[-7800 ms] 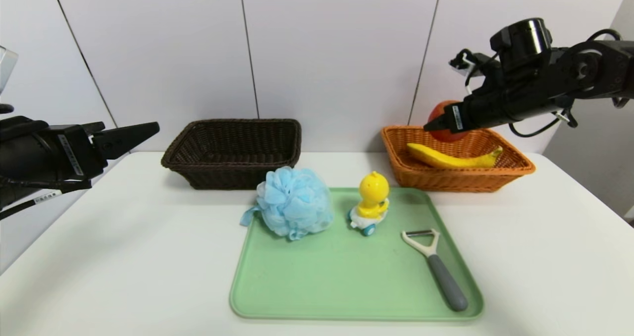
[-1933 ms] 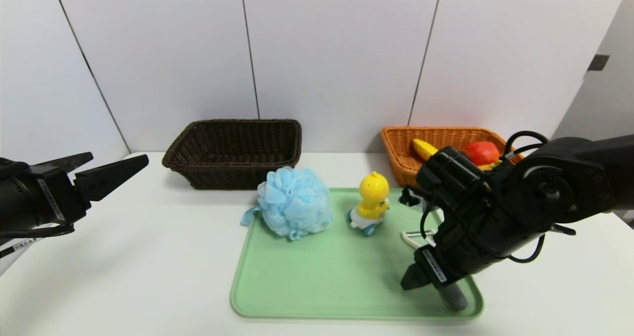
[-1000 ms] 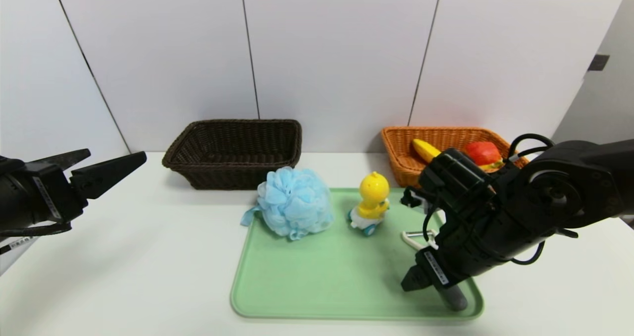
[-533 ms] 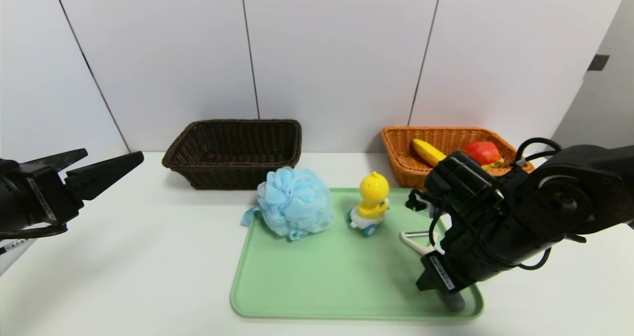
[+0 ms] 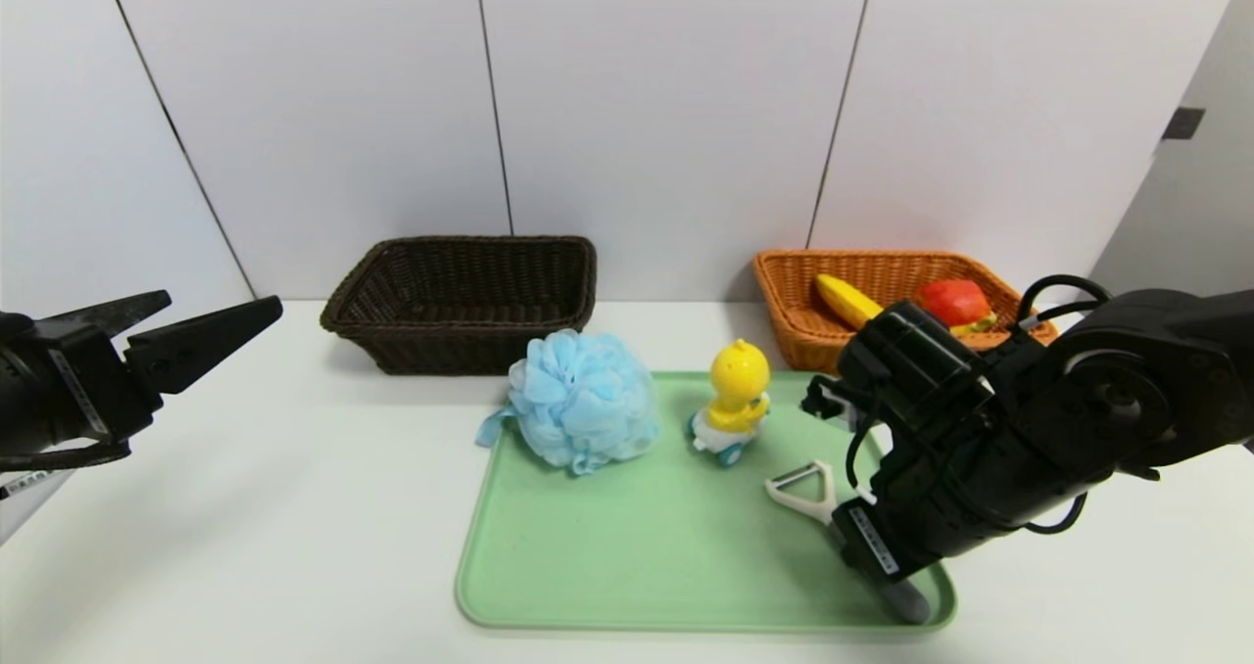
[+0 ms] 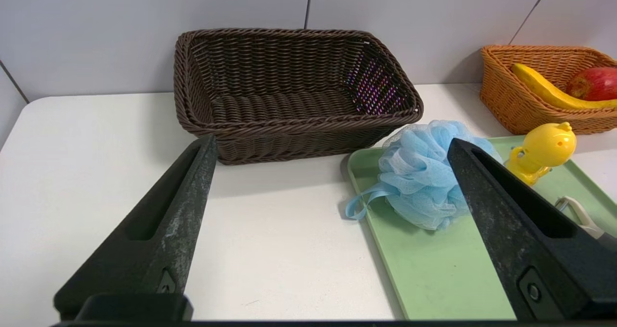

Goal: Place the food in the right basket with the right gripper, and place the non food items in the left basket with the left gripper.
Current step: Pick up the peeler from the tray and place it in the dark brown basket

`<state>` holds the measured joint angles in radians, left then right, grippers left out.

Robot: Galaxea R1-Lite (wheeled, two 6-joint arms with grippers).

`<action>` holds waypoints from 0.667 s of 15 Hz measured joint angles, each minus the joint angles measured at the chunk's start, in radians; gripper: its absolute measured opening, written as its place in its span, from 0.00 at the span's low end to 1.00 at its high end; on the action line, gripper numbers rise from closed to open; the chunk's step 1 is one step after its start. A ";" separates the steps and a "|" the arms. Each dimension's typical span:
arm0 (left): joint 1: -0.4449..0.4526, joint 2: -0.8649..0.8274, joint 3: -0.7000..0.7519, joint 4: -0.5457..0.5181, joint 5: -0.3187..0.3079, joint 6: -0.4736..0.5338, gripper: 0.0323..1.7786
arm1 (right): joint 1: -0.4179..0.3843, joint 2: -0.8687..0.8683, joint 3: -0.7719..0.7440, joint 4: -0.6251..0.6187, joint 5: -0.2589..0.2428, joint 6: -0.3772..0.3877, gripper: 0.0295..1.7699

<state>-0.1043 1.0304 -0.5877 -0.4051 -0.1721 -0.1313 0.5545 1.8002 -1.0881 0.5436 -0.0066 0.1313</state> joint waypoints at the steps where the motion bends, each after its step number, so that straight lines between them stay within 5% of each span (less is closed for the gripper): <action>1: 0.000 -0.001 0.000 0.000 0.001 -0.001 0.95 | 0.003 -0.005 0.000 -0.013 -0.001 -0.003 0.16; 7: 0.000 0.000 0.000 0.000 0.000 -0.001 0.95 | 0.063 -0.096 -0.211 -0.068 -0.049 -0.101 0.16; 10: 0.000 0.001 0.000 0.001 -0.002 -0.001 0.95 | 0.125 -0.111 -0.391 -0.073 -0.045 -0.106 0.01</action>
<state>-0.1043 1.0313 -0.5877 -0.4040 -0.1740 -0.1326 0.6791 1.6896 -1.4794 0.4704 -0.0515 0.0253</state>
